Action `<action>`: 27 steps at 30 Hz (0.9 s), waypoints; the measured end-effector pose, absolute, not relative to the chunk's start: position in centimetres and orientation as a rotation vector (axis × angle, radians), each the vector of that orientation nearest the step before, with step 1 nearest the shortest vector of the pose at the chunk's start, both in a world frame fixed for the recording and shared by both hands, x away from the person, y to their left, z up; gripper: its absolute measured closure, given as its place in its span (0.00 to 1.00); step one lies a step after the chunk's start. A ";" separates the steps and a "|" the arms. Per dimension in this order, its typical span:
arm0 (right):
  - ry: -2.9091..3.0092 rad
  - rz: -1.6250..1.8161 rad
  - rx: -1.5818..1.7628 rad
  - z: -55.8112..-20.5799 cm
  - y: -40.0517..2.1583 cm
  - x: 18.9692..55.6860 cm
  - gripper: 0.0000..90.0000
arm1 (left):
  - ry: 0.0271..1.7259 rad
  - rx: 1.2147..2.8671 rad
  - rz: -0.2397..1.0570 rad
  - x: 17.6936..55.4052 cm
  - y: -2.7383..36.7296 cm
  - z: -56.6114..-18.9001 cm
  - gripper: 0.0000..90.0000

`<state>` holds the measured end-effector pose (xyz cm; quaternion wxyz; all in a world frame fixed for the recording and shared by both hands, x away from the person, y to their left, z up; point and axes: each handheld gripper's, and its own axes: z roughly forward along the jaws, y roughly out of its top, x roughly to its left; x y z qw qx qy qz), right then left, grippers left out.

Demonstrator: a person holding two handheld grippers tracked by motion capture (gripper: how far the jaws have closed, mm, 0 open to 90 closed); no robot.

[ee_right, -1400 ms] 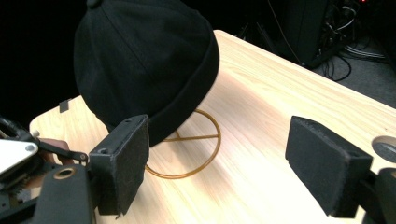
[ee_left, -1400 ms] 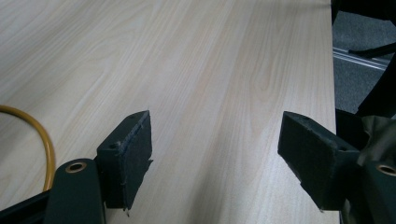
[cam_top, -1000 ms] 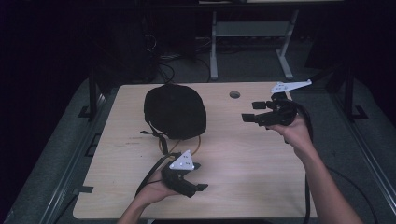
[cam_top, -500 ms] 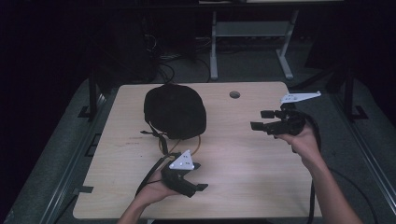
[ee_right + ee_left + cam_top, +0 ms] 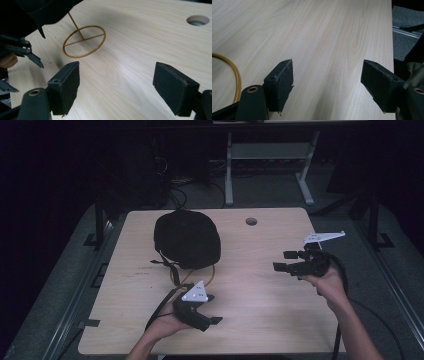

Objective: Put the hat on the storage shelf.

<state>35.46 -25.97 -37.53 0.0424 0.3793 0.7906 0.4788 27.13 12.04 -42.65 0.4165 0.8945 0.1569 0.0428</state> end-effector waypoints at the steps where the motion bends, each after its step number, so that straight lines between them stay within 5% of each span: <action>1: 2.414 1.467 1.160 -37.7 -26.1 35.3 0.23 | 0.393 2.248 0.106 27.1 12.0 -42.7 0.29; 27: 2.406 1.476 1.230 -41.3 -28.6 31.1 0.23 | 0.411 2.239 0.098 27.1 12.0 -42.6 0.28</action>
